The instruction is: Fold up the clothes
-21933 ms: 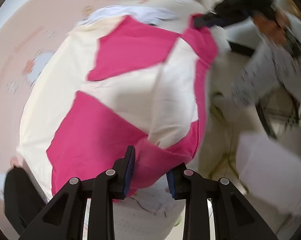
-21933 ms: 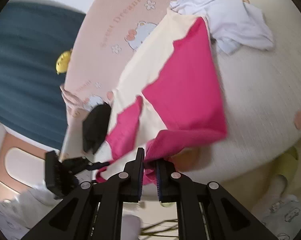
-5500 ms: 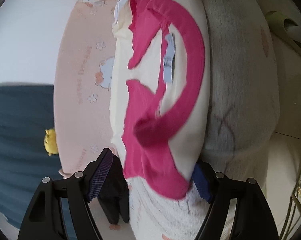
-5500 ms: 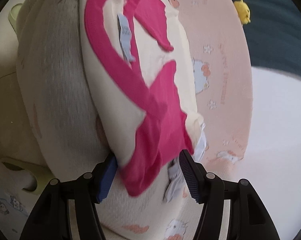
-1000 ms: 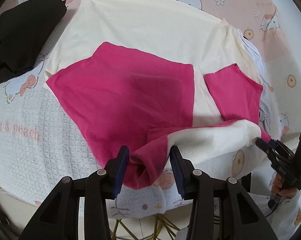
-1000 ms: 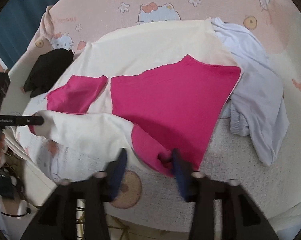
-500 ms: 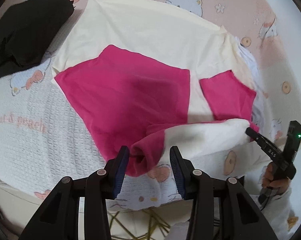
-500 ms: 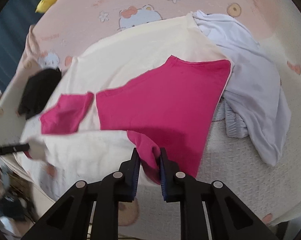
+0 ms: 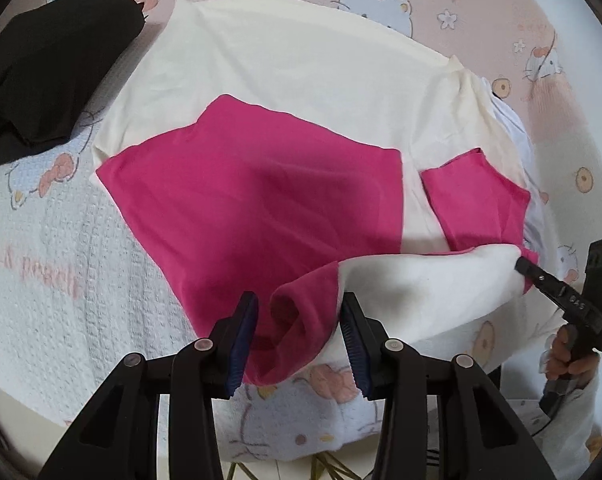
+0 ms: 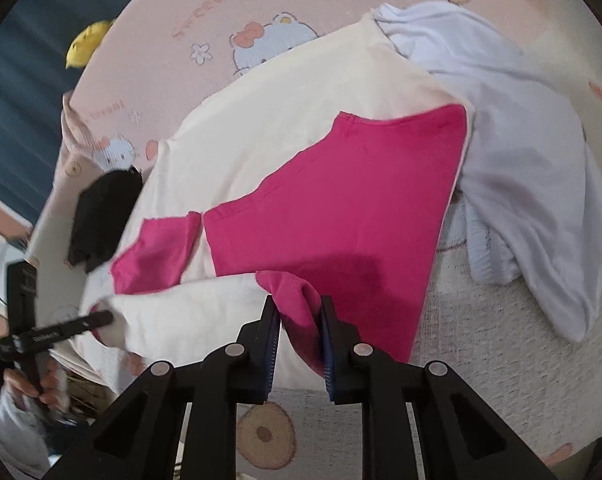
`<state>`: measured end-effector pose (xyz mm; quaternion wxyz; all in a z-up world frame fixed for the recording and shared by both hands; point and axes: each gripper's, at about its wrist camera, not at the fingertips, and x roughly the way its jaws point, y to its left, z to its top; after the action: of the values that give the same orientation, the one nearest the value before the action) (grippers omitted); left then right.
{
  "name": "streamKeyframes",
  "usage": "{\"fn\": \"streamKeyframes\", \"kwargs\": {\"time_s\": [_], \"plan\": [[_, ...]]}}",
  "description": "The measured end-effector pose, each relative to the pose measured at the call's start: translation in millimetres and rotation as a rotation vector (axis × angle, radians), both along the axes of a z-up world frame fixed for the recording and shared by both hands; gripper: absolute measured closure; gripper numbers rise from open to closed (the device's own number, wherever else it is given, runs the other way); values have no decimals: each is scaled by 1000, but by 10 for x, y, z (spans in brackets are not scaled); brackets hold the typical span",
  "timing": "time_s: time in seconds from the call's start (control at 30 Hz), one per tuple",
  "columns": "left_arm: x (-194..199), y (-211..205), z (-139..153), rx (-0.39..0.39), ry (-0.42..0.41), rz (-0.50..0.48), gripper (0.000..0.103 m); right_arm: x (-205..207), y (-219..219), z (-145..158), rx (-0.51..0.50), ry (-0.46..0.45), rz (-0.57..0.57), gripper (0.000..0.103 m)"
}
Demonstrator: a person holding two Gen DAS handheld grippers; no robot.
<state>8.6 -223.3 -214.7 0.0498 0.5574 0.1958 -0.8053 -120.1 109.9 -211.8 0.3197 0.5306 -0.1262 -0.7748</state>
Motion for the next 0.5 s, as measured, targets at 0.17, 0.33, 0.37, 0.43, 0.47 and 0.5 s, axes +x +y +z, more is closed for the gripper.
{"fn": "streamKeyframes", "kwargs": {"time_s": [0.17,0.33,0.37,0.43,0.47,0.5], "plan": [[-71,-146,-94,104,-23,66,65,-67,110,-58,-82,-70,-43,84],[-93,-219,-122,141,-19,104,64,-94,57,-17,-53,-16,-74,85],[-98,-215,-122,135,-17,104,64,-107,40,-16,-48,-9,-79,85],[-110,-216,-128,123,-11,105,64,-136,2,-12,-21,9,-91,85],[-117,-221,-132,117,-7,107,64,-144,-26,-6,4,25,-90,85],[-125,-225,-138,110,-2,108,64,-152,-54,0,30,40,-90,85]]}}
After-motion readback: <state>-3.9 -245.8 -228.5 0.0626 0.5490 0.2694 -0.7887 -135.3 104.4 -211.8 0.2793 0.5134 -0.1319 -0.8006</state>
